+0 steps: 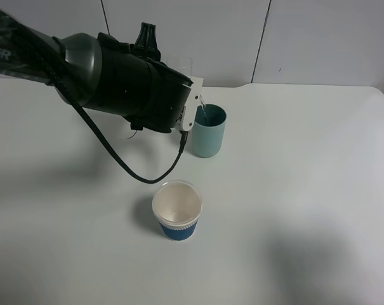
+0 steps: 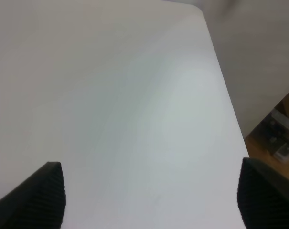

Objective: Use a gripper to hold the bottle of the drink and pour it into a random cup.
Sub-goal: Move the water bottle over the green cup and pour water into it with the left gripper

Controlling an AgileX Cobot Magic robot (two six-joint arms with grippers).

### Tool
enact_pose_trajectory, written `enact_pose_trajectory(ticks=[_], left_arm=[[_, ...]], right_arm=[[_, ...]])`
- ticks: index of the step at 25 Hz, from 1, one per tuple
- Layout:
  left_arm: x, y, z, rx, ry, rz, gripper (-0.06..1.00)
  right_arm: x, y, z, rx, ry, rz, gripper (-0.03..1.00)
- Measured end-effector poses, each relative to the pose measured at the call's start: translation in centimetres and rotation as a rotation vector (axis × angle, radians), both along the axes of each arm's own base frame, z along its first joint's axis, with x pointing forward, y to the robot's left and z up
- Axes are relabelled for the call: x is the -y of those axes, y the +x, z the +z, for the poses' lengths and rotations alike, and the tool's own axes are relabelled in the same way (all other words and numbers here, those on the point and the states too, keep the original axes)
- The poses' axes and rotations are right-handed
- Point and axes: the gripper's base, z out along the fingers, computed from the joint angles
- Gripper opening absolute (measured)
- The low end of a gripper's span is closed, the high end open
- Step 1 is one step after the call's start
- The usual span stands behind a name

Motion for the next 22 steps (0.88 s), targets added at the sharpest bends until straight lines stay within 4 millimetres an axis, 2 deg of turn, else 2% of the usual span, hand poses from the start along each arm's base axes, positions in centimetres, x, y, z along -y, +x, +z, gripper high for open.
enact_pose_trajectory(ticks=[22], left_arm=[[0.05,0.1,0.21,0.019,0.016,-0.013,0.52]], right_arm=[[0.0,0.0,0.0,0.0,0.0,0.0,0.74]])
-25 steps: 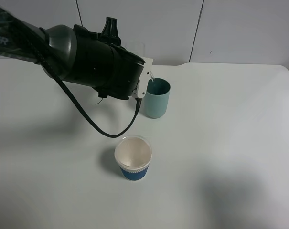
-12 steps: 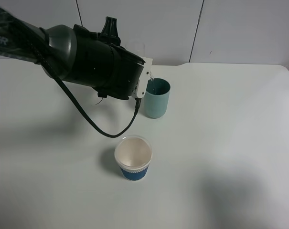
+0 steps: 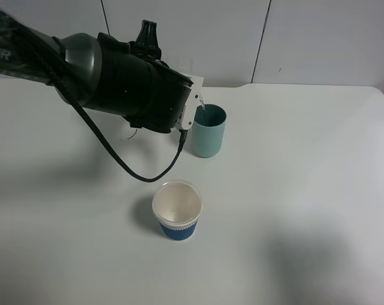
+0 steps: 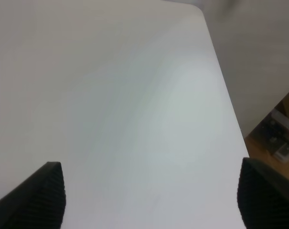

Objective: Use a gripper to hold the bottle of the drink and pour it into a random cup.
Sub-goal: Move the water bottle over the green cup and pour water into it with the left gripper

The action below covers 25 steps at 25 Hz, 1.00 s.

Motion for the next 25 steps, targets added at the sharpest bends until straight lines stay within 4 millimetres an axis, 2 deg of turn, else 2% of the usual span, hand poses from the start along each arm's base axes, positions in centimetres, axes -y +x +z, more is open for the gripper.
enact_pose_trajectory(ticks=[25], left_arm=[[0.16,0.19,0.36,0.027,0.041,-0.034,0.52]], right_arm=[[0.0,0.0,0.0,0.0,0.0,0.0,0.74]])
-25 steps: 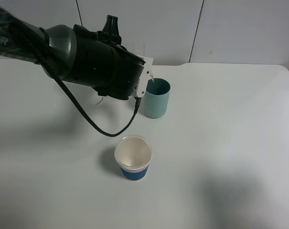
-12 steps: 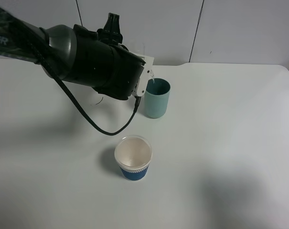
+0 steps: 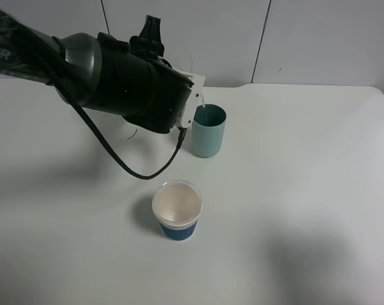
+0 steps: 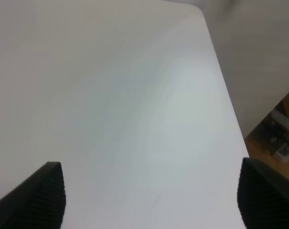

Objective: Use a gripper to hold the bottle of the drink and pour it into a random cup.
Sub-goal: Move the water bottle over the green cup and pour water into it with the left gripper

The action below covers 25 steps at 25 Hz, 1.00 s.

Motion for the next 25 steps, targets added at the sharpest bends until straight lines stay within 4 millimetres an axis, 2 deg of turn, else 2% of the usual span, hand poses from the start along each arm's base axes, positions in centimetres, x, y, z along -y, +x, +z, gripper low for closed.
enact_pose_trajectory(ticks=[25], left_arm=[[-0.02,0.05,0.31,0.012,0.053,-0.009,0.52]], right_arm=[[0.0,0.0,0.0,0.0,0.0,0.0,0.74]])
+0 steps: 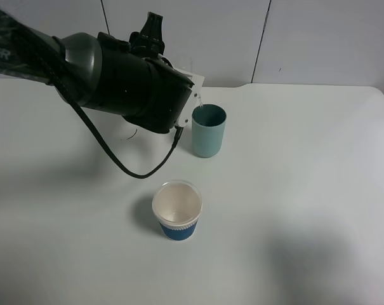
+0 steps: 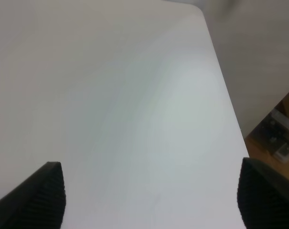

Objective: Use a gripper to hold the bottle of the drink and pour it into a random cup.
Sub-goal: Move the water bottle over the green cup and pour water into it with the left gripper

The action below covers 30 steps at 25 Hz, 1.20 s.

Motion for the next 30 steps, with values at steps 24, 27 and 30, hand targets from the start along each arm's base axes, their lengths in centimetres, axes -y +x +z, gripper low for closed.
enact_pose_trajectory(ticks=[24,27,30], left_arm=[[0.26,0.21,0.44,0.036,0.042,-0.042,0.52],[0.36,0.29,0.63,0.053,0.057,-0.057,0.52],[0.4,0.32,0.73,0.063,0.064,-0.062,0.52]], right_arm=[[0.0,0.0,0.0,0.0,0.0,0.0,0.74],[0.0,0.0,0.0,0.0,0.0,0.0,0.74],[0.0,0.0,0.0,0.0,0.0,0.0,0.74]])
